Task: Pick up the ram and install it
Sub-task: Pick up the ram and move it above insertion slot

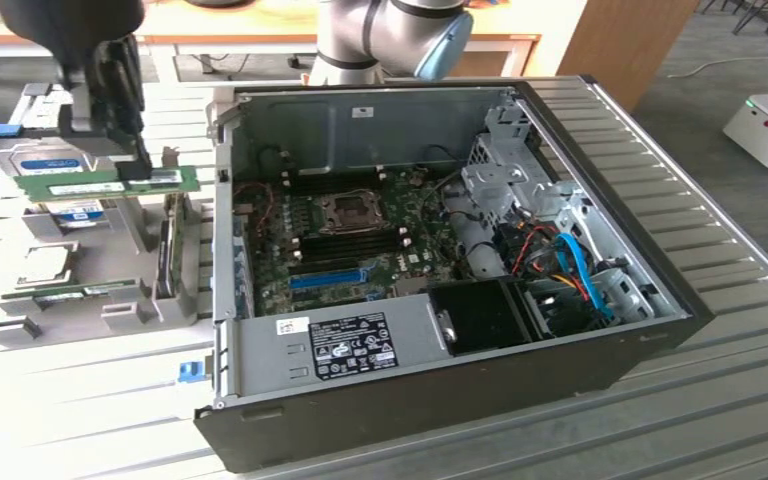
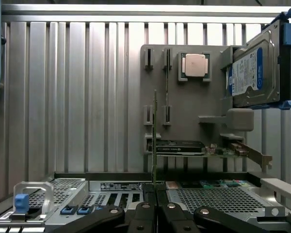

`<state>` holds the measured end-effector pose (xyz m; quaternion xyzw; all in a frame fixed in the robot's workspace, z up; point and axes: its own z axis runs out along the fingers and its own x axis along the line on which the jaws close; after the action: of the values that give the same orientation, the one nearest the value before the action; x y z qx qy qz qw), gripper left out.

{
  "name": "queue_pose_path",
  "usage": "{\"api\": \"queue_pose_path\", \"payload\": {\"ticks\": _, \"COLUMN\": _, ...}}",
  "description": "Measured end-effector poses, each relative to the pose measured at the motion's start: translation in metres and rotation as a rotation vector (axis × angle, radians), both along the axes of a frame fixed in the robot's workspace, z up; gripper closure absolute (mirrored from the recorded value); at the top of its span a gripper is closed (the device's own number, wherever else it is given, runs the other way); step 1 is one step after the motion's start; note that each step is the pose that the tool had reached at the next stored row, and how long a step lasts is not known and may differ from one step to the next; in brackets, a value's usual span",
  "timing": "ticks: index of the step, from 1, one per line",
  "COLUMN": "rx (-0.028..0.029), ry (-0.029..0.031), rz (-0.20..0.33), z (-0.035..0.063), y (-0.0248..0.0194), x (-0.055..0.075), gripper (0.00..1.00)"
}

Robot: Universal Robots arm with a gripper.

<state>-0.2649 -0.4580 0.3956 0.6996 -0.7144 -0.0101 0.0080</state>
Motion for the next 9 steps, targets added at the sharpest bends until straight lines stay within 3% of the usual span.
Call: {"api": "queue_pose_path", "payload": {"ticks": 9, "rx": 0.0001, "ry": -0.0001, "rz": 0.0, "z": 0.0, "y": 0.0, "x": 0.031, "gripper": 0.88}}
